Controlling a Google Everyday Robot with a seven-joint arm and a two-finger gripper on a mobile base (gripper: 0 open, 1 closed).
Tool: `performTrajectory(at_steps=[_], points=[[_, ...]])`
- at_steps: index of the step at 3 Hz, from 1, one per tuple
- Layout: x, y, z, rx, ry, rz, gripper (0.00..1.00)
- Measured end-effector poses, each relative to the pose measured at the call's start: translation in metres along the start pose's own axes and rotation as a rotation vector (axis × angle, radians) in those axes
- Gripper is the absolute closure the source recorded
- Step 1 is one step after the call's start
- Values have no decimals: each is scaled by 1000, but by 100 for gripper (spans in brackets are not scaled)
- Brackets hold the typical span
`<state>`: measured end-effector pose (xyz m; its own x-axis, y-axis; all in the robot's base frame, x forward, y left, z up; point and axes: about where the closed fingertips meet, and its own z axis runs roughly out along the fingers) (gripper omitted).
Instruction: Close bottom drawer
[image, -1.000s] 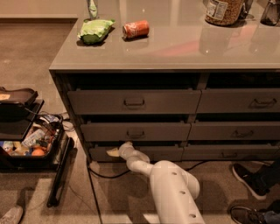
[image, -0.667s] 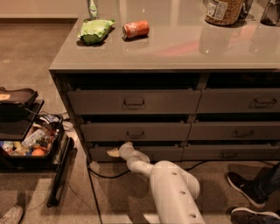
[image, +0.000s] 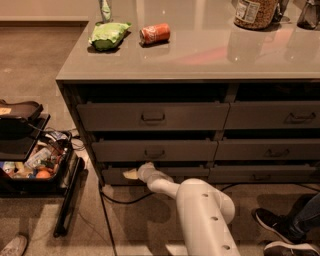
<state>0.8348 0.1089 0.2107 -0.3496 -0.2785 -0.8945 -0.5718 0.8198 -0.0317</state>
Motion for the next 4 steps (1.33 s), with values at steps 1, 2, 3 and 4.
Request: performTrajectory(at_steps=[1, 2, 3, 4], points=[[6, 10, -1, -11, 14, 34, 0], [6, 10, -1, -11, 14, 33, 0], [14, 10, -10, -5, 10, 45, 0], [19, 16, -28, -4, -17, 21, 0]])
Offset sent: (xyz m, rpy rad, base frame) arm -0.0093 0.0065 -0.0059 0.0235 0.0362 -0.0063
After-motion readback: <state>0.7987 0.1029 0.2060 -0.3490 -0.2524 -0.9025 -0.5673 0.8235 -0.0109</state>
